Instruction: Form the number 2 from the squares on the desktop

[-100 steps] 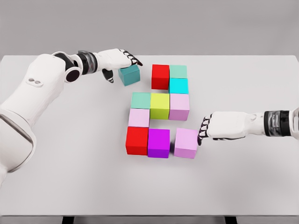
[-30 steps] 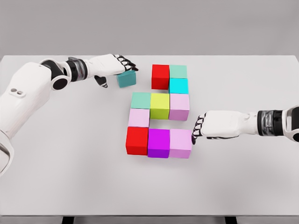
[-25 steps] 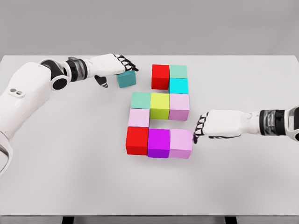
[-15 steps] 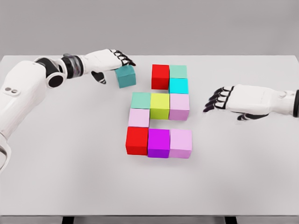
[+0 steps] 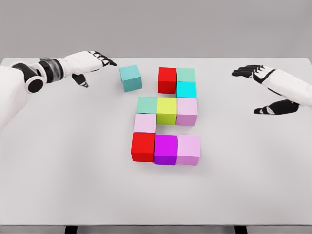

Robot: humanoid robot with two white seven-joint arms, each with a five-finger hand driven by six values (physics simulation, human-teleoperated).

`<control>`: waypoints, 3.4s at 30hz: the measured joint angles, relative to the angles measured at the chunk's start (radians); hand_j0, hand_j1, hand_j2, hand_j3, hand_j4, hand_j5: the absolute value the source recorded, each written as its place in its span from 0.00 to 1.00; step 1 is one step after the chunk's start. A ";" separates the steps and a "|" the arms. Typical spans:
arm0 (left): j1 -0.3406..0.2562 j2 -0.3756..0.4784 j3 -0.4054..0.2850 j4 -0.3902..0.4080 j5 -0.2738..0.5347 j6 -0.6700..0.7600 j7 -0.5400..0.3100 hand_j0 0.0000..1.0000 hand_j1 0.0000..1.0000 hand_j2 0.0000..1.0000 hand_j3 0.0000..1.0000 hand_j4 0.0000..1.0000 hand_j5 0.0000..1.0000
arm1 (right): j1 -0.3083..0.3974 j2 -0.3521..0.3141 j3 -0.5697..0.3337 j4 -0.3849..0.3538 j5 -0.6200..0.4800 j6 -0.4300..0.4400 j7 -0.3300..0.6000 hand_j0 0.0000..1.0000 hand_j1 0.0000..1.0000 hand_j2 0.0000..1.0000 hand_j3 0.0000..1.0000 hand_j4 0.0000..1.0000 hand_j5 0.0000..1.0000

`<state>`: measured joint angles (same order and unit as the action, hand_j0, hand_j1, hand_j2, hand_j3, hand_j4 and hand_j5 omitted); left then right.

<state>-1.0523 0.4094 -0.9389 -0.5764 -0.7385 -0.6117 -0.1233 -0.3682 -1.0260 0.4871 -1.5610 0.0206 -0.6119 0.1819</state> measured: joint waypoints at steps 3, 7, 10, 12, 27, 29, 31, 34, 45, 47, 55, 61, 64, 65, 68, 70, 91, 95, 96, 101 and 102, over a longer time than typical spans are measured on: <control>0.009 0.005 -0.001 0.002 -0.002 0.000 0.000 1.00 1.00 1.00 1.00 1.00 1.00 | 0.118 0.066 -0.091 0.022 0.003 0.000 0.001 1.00 1.00 1.00 1.00 1.00 1.00; 0.012 0.014 -0.006 -0.003 -0.005 0.000 -0.001 1.00 1.00 1.00 1.00 1.00 1.00 | 0.160 0.143 -0.199 0.062 0.031 0.000 0.000 1.00 1.00 1.00 1.00 1.00 1.00; 0.014 0.015 -0.010 -0.008 -0.007 0.000 -0.001 1.00 1.00 1.00 1.00 1.00 1.00 | 0.176 0.167 -0.226 0.076 0.049 0.000 -0.001 1.00 1.00 1.00 1.00 1.00 1.00; 0.020 0.015 -0.012 -0.015 -0.007 0.000 -0.003 1.00 1.00 1.00 1.00 1.00 1.00 | 0.178 0.175 -0.232 0.072 0.054 0.000 -0.001 1.00 1.00 1.00 1.00 1.00 1.00; 0.031 0.007 -0.024 -0.049 -0.008 0.000 -0.006 1.00 1.00 1.00 1.00 1.00 1.00 | 0.192 0.184 -0.234 0.070 0.073 0.000 0.000 1.00 1.00 1.00 1.00 1.00 1.00; 0.031 0.005 -0.024 -0.049 -0.008 0.000 -0.006 1.00 1.00 1.00 1.00 1.00 1.00 | 0.192 0.184 -0.234 0.070 0.074 0.000 0.000 1.00 1.00 1.00 1.00 1.00 1.00; 0.031 0.004 -0.024 -0.049 -0.008 0.000 -0.006 1.00 1.00 1.00 1.00 1.00 1.00 | 0.193 0.184 -0.234 0.071 0.074 0.000 0.000 1.00 1.00 1.00 1.00 1.00 1.00; 0.031 0.003 -0.024 -0.047 -0.008 0.000 -0.006 1.00 1.00 1.00 1.00 1.00 1.00 | 0.193 0.184 -0.235 0.073 0.074 0.000 0.000 1.00 1.00 1.00 1.00 1.00 1.00; 0.031 -0.021 -0.027 -0.048 -0.008 0.000 -0.007 1.00 1.00 1.00 1.00 1.00 1.00 | 0.193 0.184 -0.236 0.076 0.074 0.000 -0.001 1.00 1.00 1.00 1.00 1.00 1.00; 0.031 -0.025 -0.028 -0.048 -0.008 0.000 -0.007 1.00 1.00 1.00 1.00 1.00 1.00 | 0.193 0.184 -0.237 0.077 0.074 0.000 -0.001 1.00 1.00 1.00 1.00 1.00 1.00; 0.029 -0.039 -0.028 -0.050 -0.007 0.000 -0.018 1.00 1.00 1.00 1.00 1.00 1.00 | 0.193 0.184 -0.237 0.078 0.074 0.000 -0.002 1.00 1.00 1.00 1.00 1.00 1.00; 0.029 -0.045 -0.028 -0.050 -0.006 0.000 -0.021 1.00 1.00 1.00 1.00 1.00 1.00 | 0.193 0.184 -0.237 0.078 0.074 0.000 -0.002 1.00 1.00 1.00 1.00 1.00 1.00; 0.028 -0.046 -0.028 -0.046 -0.005 0.000 -0.021 1.00 1.00 1.00 1.00 1.00 1.00 | 0.193 0.184 -0.237 0.078 0.074 0.000 -0.002 1.00 1.00 1.00 1.00 1.00 1.00; 0.026 -0.045 -0.027 -0.044 -0.005 0.000 -0.021 1.00 1.00 1.00 1.00 1.00 1.00 | 0.193 0.184 -0.237 0.079 0.074 0.000 -0.001 1.00 1.00 1.00 1.00 1.00 1.00; 0.023 -0.045 -0.027 -0.038 -0.006 0.000 -0.021 1.00 1.00 1.00 1.00 1.00 1.00 | 0.193 0.185 -0.238 0.079 0.073 0.000 -0.002 1.00 1.00 1.00 1.00 1.00 1.00; 0.018 -0.045 -0.026 -0.035 -0.006 0.000 -0.021 1.00 1.00 1.00 1.00 1.00 1.00 | 0.193 0.185 -0.238 0.078 0.073 0.000 -0.002 1.00 1.00 1.00 1.00 1.00 1.00; 0.014 -0.070 -0.027 -0.019 -0.006 0.000 -0.021 1.00 1.00 1.00 1.00 1.00 1.00 | 0.193 0.185 -0.238 0.079 0.072 0.000 -0.002 1.00 1.00 1.00 1.00 1.00 1.00; 0.014 -0.079 -0.027 -0.019 -0.006 0.000 -0.021 1.00 1.00 1.00 1.00 1.00 1.00 | 0.193 0.185 -0.239 0.079 0.073 0.000 -0.002 1.00 1.00 1.00 1.00 1.00 1.00; 0.014 -0.082 -0.026 -0.018 -0.006 0.000 -0.021 1.00 1.00 1.00 1.00 1.00 1.00 | 0.193 0.185 -0.239 0.079 0.073 0.000 -0.002 1.00 1.00 1.00 1.00 1.00 1.00; 0.011 -0.090 -0.026 -0.017 -0.006 0.000 -0.021 1.00 1.00 1.00 1.00 1.00 1.00 | 0.193 0.185 -0.240 0.082 0.072 0.000 -0.002 1.00 1.00 1.00 1.00 1.00 1.00; 0.009 -0.090 -0.026 -0.017 -0.006 0.000 -0.021 1.00 1.00 1.00 1.00 1.00 1.00 | 0.193 0.185 -0.240 0.083 0.072 0.000 -0.002 1.00 1.00 1.00 1.00 1.00 1.00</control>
<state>-1.0431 0.3191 -0.9653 -0.5936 -0.7444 -0.6118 -0.1447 -0.1749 -0.8408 0.2474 -1.4775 0.0930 -0.6119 0.1800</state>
